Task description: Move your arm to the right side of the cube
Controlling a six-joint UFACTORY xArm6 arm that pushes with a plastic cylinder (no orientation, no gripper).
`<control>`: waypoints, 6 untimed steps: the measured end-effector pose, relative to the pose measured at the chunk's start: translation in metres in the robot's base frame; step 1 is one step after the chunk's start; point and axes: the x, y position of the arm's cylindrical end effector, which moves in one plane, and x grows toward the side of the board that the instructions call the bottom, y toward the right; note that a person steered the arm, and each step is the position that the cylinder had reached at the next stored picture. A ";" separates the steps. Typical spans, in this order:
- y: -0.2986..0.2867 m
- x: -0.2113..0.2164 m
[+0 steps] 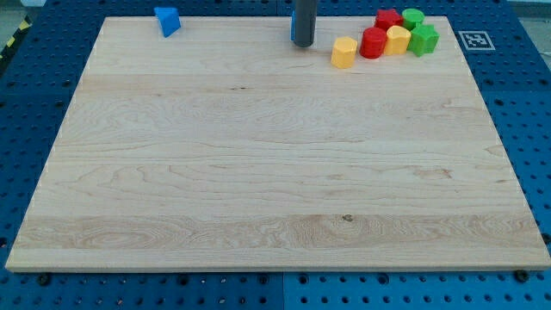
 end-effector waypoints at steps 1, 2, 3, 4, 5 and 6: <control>0.000 -0.001; 0.013 -0.001; 0.040 -0.001; 0.045 -0.009; 0.041 -0.031; 0.038 -0.034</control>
